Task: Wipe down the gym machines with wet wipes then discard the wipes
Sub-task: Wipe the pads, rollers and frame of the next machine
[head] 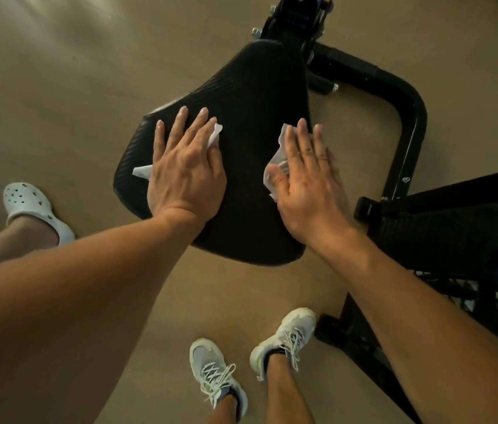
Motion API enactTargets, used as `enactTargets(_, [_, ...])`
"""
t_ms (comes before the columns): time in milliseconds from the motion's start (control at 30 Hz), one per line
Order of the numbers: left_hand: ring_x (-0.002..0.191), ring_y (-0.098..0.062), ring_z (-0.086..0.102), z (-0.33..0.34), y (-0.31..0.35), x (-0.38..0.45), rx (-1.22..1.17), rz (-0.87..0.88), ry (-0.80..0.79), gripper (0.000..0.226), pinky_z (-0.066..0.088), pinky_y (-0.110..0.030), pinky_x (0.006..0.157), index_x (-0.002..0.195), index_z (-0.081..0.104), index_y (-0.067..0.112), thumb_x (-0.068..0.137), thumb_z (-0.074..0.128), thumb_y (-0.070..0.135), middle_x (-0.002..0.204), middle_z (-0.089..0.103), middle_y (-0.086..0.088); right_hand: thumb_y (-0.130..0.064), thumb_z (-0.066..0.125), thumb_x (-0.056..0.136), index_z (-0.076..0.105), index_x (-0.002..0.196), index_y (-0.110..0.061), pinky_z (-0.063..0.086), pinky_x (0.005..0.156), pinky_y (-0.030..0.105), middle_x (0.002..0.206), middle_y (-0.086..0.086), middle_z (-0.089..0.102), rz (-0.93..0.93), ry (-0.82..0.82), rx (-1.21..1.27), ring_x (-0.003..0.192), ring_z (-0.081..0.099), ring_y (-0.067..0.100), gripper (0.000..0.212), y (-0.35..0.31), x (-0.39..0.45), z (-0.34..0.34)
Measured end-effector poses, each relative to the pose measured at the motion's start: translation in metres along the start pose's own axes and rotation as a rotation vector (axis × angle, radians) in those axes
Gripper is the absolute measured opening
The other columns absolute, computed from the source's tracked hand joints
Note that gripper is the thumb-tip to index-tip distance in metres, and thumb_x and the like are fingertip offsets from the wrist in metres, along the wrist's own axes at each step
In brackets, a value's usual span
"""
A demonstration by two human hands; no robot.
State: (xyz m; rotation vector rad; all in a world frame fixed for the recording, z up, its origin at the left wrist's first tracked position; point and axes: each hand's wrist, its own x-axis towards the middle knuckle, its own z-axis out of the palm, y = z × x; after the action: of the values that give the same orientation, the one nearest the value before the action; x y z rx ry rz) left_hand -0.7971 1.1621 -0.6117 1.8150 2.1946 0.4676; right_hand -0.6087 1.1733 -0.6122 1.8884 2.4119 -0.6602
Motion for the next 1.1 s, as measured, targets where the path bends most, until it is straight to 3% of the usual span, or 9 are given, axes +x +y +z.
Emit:
enactTargets(133, [0.150, -0.015, 0.027, -0.015, -0.004, -0.009, -0.331, -0.087, 0.010, 0.051, 0.012, -0.033, 0.125, 0.145, 0.054, 0.013, 0.105, 0.027, 0.032, 0.156, 0.045, -0.006, -0.044, 0.018, 0.109, 0.005, 0.163, -0.017, -0.007, 0.127, 0.038, 0.170, 0.000, -0.005, -0.184, 0.003, -0.063, 0.156, -0.012, 0.016, 0.061, -0.020, -0.080, 0.023])
enactTargets(267, [0.148, -0.005, 0.022, -0.033, -0.020, -0.050, -0.502, -0.073, 0.036, 0.042, 0.019, -0.032, 0.124, 0.147, 0.051, 0.017, 0.110, 0.033, 0.027, 0.153, 0.035, 0.011, -0.044, 0.022, 0.109, 0.009, 0.163, -0.021, -0.006, 0.127, 0.035, 0.170, -0.004, 0.000, -0.431, -0.078, -0.190, 0.157, -0.007, 0.014, 0.060, -0.015, -0.086, 0.015])
enactTargets(367, [0.153, -0.008, 0.019, -0.030, -0.040, -0.083, -0.528, -0.037, 0.142, 0.043, 0.017, -0.041, 0.126, 0.148, 0.048, 0.012, 0.110, 0.032, 0.025, 0.157, 0.036, 0.008, -0.049, 0.020, 0.110, -0.006, 0.161, -0.026, -0.019, 0.121, 0.026, 0.169, -0.007, -0.014, -0.296, -0.110, -0.148, 0.152, -0.022, 0.008, 0.061, -0.013, -0.043, -0.003])
enactTargets(533, [0.149, -0.006, 0.029, -0.032, -0.051, -0.098, -0.790, -0.416, 0.287, 0.042, 0.024, -0.030, 0.122, 0.150, 0.046, 0.020, 0.110, 0.035, 0.027, 0.158, 0.041, 0.005, -0.049, 0.014, 0.109, -0.009, 0.162, -0.018, -0.017, 0.120, 0.034, 0.169, 0.001, -0.019, -0.045, -0.081, -0.135, 0.154, -0.022, 0.017, 0.065, -0.071, 0.054, -0.007])
enactTargets(700, [0.137, 0.000, 0.042, -0.036, -0.052, -0.107, -0.832, -0.523, 0.347, 0.040, 0.032, -0.007, 0.109, 0.147, 0.050, 0.018, 0.110, 0.038, 0.025, 0.151, 0.050, 0.005, -0.048, 0.015, 0.109, -0.003, 0.163, -0.017, -0.011, 0.126, 0.038, 0.170, -0.001, -0.013, -0.422, -0.156, -0.133, 0.155, -0.018, 0.016, 0.064, -0.140, 0.018, 0.023])
enactTargets(800, [0.131, -0.001, 0.049, -0.042, -0.051, -0.116, -0.825, -0.578, 0.374, 0.040, 0.039, -0.017, 0.108, 0.147, 0.051, 0.023, 0.110, 0.037, 0.028, 0.145, 0.057, 0.004, -0.048, 0.014, 0.109, -0.007, 0.162, -0.023, -0.013, 0.125, 0.034, 0.169, -0.007, -0.017, -0.482, -0.160, -0.161, 0.153, -0.023, 0.010, 0.062, -0.115, -0.034, 0.025])
enactTargets(933, [0.091, 0.025, 0.054, -0.048, -0.051, -0.125, -0.858, -0.641, 0.354, 0.040, 0.039, 0.003, 0.071, 0.146, 0.052, 0.026, 0.110, 0.037, 0.031, 0.109, 0.061, 0.015, -0.053, 0.011, 0.109, -0.009, 0.161, -0.030, -0.014, 0.125, 0.035, 0.168, -0.009, -0.019, -0.322, -0.106, -0.194, 0.152, -0.024, 0.009, 0.060, -0.062, -0.045, 0.013])
enactTargets(1033, [0.091, 0.022, 0.054, -0.050, -0.053, -0.131, -0.832, -0.646, 0.354, 0.040, 0.035, 0.005, 0.073, 0.146, 0.052, 0.028, 0.110, 0.036, 0.033, 0.110, 0.059, 0.019, -0.052, 0.007, 0.108, -0.010, 0.162, -0.025, -0.015, 0.124, 0.036, 0.169, -0.003, -0.019, -0.083, -0.095, -0.179, 0.153, -0.023, 0.015, 0.063, -0.068, 0.007, 0.002])
enactTargets(1100, [0.095, 0.013, 0.057, -0.048, -0.054, -0.131, -0.802, -0.650, 0.372, 0.040, 0.034, 0.004, 0.078, 0.145, 0.053, 0.028, 0.110, 0.036, 0.033, 0.114, 0.060, 0.019, -0.051, 0.009, 0.108, -0.008, 0.162, -0.019, -0.012, 0.125, 0.039, 0.169, 0.001, -0.017, -0.072, -0.090, -0.175, 0.154, -0.021, 0.019, 0.065, -0.099, 0.048, 0.001])
